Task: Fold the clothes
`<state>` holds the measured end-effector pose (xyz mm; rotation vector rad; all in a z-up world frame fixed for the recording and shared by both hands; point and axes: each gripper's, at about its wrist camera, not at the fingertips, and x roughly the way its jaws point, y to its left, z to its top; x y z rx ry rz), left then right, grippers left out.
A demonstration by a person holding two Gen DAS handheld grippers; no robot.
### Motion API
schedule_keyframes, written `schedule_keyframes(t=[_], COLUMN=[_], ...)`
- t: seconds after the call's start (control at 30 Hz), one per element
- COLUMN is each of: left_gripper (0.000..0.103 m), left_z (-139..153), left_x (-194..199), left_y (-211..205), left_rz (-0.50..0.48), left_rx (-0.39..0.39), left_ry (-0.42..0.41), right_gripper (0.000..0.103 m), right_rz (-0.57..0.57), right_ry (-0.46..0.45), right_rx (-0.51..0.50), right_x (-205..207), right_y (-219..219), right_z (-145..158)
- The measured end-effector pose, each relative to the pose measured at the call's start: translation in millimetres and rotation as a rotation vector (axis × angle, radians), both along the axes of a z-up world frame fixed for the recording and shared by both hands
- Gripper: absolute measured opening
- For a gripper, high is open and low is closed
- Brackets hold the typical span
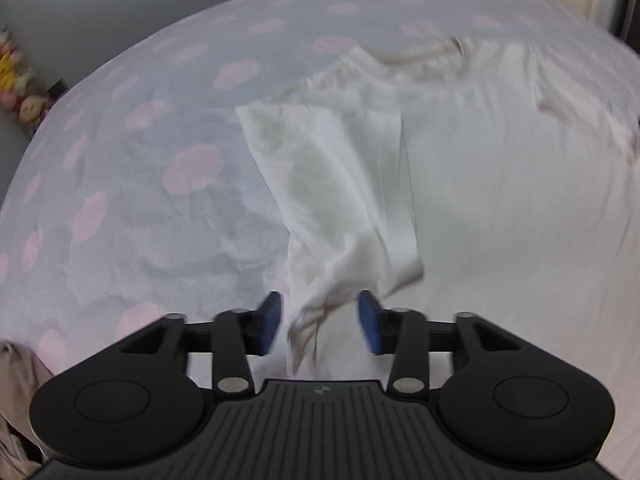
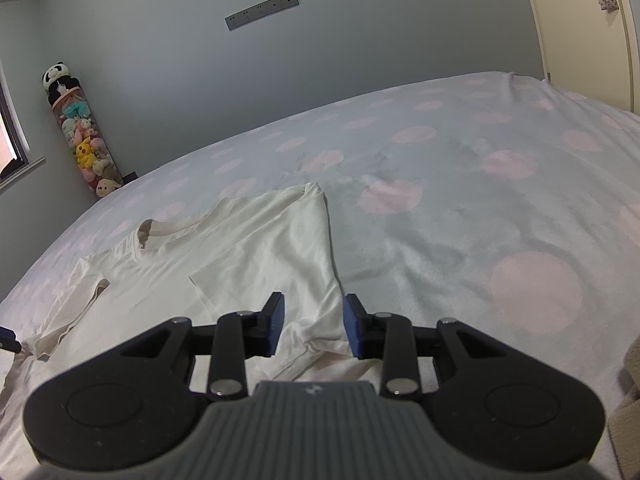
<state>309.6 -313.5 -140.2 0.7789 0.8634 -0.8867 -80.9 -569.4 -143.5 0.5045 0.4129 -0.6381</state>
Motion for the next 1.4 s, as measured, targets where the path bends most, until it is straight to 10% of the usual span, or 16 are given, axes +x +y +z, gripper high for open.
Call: schedule_keyframes(t=[0.2,0.33,0.5,0.93,1.4], left_gripper=[0.041,0.004,0.003,0.008,0.009], left_z=[-24.5,-33.2,-38.1,-35.4,-0.1], left_x=[-4.6,-17.9,-12.5,-7.6,24.3], left_y=[-4.0,-11.1,2.8,27.8,-28.2], left_rz=[-0.015,-0.078,-0.07,0.0,0.156], left_rx=[0.045,0.089,0.171,0.236,-0.176], left_ry=[-0.122,-0.207,-0.299,-0.214,-0.047], right_gripper=[0.036,0.037,0.037,0.04,0.041], right_rz=[0.01,0.011,0.024,0.024,0.007], right_ry=[0.014,0.021,0.049,0.049,0.042], right_rx=[0.006,0.008,0.018,0.035,-0.002], right_x=[2.5,3.8,8.8,10.1,7.8], right_y=[0.8,-0.6,0.1,-2.7,-2.2], right_z=[-4.6,-7.3,-16.5,-17.6,-14.0])
